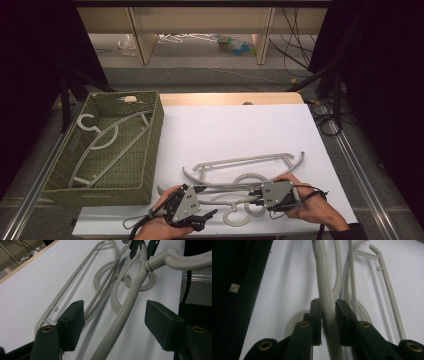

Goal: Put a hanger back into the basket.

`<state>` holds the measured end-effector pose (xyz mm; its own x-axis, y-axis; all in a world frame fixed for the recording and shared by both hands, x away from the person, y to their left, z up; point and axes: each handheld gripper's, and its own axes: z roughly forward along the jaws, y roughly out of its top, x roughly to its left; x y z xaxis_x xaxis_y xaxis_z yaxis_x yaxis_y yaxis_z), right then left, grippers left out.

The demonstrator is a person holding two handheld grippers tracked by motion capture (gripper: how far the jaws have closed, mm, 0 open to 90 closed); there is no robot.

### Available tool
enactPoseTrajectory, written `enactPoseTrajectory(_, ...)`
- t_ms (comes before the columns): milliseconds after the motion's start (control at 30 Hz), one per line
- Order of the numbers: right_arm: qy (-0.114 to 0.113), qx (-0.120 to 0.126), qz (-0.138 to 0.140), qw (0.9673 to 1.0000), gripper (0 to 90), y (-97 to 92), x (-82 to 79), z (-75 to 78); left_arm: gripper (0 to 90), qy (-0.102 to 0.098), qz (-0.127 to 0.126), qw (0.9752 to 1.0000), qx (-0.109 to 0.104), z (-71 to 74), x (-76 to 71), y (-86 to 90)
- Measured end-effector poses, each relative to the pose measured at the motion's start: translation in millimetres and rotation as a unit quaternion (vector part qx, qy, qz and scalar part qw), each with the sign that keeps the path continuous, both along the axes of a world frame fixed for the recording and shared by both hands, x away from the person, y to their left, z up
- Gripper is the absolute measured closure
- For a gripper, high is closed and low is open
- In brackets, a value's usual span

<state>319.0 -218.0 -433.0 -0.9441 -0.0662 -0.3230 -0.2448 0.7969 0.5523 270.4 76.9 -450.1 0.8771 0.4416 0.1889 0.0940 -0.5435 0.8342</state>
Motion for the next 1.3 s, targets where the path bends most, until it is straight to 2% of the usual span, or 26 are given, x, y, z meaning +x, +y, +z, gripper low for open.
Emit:
enactPoseTrajectory(33, -0.002, -0.001, 0.002, 1.0, 77.2, 0.7, 0.0, 0.1, 33.1, 0.001, -0.003, 1.0, -0.001, -0.4, 0.2, -1.5)
enactPoseTrajectory(67, -0.002, -0.004, 0.003, 1.0, 77.2, 1.6, -0.5, 0.0, 36.4, -0.001, -0.012, 0.9999, 0.012, 0.5, 1.0, -1.6)
enactPoseTrajectory(200, -0.002, -0.009, 0.004, 0.9999, 77.1, 3.2, -1.7, -1.0, 42.8, -0.022, -0.026, 0.9988, 0.036, 0.3, 2.4, -5.5)
enactPoseTrajectory(333, -0.004, -0.009, 0.004, 0.9999, 77.1, 3.8, -2.3, -0.9, 46.9, -0.018, -0.04, 0.9973, 0.059, -2.4, 3.5, -10.1)
enactPoseTrajectory(367, -0.001, -0.007, 0.013, 0.9999, 77.1, 4.6, -1.4, -1.3, 51.0, -0.019, -0.044, 0.9967, 0.066, -3.0, 3.5, -11.5)
enactPoseTrajectory(433, -0.001, -0.01, 0.013, 0.9999, 77.0, 5.4, -1.8, -1.3, 53.8, -0.023, -0.047, 0.9957, 0.077, -4.1, 4.2, -14.9)
enactPoseTrajectory(533, -0.003, -0.01, 0.009, 0.9999, 77.0, 6.2, -2.9, -1.5, 58.8, -0.018, -0.057, 0.995, 0.081, -3.6, 5.7, -16.3)
enactPoseTrajectory(600, -0.001, -0.008, 0.008, 0.9999, 77.1, 5.7, -1.7, -1.3, 66.9, -0.026, -0.06, 0.9941, 0.086, -2.9, 4.7, -17.4)
enactPoseTrajectory(700, 0.005, -0.002, 0.005, 1.0, 77.2, 5.5, -2.3, -1.4, 68.9, -0.042, -0.066, 0.9917, 0.102, 0.9, 3.5, -18.1)
enactPoseTrajectory(767, -0.001, 0.008, 0.006, 1.0, 77.0, 5.4, -0.9, -0.1, 70.9, -0.057, -0.065, 0.9909, 0.103, 5.3, 4.3, -15.6)
enactPoseTrajectory(800, -0.001, 0.008, 0.006, 1.0, 77.0, 5.4, -0.9, -0.1, 72.0, -0.057, -0.065, 0.9909, 0.103, 5.3, 4.3, -15.6)
enactPoseTrajectory(867, -0.008, 0.032, -0.005, 0.9995, 75.2, 3.8, -1.0, 4.3, 73.9, -0.054, -0.077, 0.9906, 0.1, 7.6, 5.0, -14.2)
enactPoseTrajectory(933, -0.016, 0.039, -0.016, 0.999, 73.5, 3.3, 0.0, 5.4, 75.6, -0.056, -0.082, 0.9898, 0.102, 10.2, 3.3, -15.1)
enactPoseTrajectory(1067, -0.017, 0.059, -0.035, 0.9975, 69.7, 2.9, 2.3, 7.2, 78.1, -0.036, -0.086, 0.9916, 0.089, 13.5, 2.9, -15.0)
enactPoseTrajectory(1100, -0.017, 0.059, -0.035, 0.9975, 69.7, 2.9, 2.3, 7.2, 78.6, -0.036, -0.086, 0.9916, 0.089, 13.5, 2.9, -15.0)
enactPoseTrajectory(1133, -0.017, 0.064, -0.053, 0.9964, 65.6, 3.0, 2.4, 7.2, 78.7, -0.032, -0.084, 0.9925, 0.082, 14.1, 2.7, -14.8)
enactPoseTrajectory(1233, -0.016, 0.072, -0.061, 0.9954, 61.3, 3.1, 2.7, 7.9, 78.7, -0.022, -0.08, 0.9936, 0.076, 16.4, 3.2, -13.3)
enactPoseTrajectory(1300, -0.015, 0.098, -0.082, 0.9917, 54.8, 2.6, 3.8, 9.9, 78.7, -0.013, -0.071, 0.9952, 0.066, 19.7, 4.6, -10.3)
